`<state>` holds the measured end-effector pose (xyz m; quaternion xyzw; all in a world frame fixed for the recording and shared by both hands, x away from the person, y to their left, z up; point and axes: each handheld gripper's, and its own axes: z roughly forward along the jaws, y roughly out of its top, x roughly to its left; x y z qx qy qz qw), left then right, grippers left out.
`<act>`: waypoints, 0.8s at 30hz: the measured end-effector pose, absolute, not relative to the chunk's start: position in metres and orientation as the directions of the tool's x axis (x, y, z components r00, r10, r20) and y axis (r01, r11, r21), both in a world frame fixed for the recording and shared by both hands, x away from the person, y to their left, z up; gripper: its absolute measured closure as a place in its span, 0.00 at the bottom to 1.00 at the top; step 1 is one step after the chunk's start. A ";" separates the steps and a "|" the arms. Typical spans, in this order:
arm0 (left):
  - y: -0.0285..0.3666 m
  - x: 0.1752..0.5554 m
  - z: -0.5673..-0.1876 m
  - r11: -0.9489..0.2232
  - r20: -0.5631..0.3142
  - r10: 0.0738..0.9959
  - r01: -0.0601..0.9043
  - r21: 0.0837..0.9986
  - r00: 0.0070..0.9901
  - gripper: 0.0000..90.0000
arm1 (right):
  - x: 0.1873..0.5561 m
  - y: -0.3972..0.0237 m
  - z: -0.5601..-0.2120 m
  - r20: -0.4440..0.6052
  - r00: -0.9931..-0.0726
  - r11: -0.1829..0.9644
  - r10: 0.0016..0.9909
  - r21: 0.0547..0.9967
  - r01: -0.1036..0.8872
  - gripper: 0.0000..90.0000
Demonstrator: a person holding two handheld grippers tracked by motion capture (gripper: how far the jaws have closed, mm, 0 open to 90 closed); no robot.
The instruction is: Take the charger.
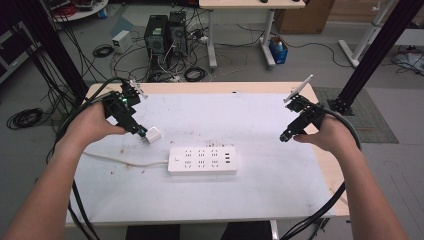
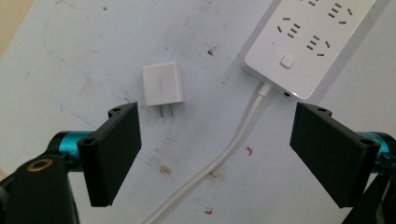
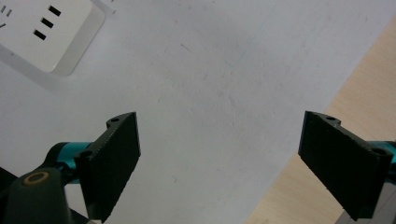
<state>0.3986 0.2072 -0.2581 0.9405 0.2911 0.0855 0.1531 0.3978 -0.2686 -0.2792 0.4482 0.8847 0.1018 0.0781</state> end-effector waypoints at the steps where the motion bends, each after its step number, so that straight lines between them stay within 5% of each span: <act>1: 0.207 0.399 -0.258 -0.784 0.072 0.574 0.521 0.338 0.816 0.18 | 0.398 -0.269 -0.279 -0.047 -0.586 0.578 0.809 0.250 0.777 0.14; 24: 0.204 0.454 -0.319 -0.754 0.028 0.630 0.602 0.262 0.776 0.19 | 0.401 -0.270 -0.279 -0.054 -0.591 0.582 0.805 0.270 0.767 0.14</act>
